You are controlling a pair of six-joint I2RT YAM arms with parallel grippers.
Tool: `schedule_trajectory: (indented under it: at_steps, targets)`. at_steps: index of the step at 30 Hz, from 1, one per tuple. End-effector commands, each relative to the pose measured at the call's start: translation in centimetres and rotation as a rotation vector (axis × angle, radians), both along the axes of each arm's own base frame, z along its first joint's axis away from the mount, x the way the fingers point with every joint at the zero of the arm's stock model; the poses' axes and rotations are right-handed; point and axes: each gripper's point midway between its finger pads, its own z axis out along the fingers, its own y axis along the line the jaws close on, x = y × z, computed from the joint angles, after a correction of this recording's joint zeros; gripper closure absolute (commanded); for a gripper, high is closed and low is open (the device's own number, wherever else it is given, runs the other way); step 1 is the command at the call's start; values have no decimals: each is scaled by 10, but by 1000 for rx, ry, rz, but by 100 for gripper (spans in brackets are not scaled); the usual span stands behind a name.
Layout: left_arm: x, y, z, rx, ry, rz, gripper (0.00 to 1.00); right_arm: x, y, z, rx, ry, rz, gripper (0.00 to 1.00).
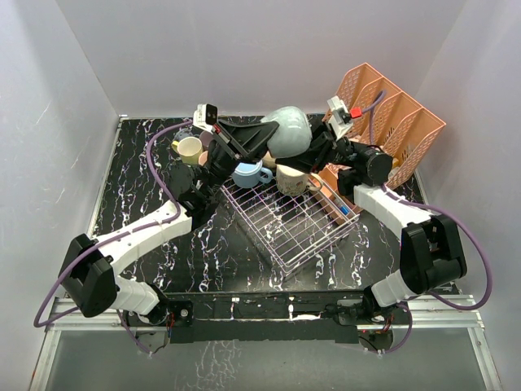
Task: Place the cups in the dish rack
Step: Turn the cup upside down in the dish rack.
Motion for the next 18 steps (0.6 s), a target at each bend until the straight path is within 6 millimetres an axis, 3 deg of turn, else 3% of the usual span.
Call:
schedule_trajectory:
  at_steps: [1, 5, 11, 14, 18]
  targets:
    - [-35, 39, 48, -159, -177, 40, 100, -11, -4, 19, 66, -49, -4, 92]
    - [-32, 37, 34, -118, -152, 63, 80, -12, -7, 19, 61, -45, -10, 92]
    - [-27, 41, 4, -29, -104, 139, 41, -7, -19, 17, 48, -37, -46, 92]
    - [-23, 45, -12, 41, -81, 195, 31, -7, -21, 8, 9, -40, -56, 92]
    - [-18, 45, -40, 185, -59, 267, 30, -1, -21, -9, -68, -37, -64, 92]
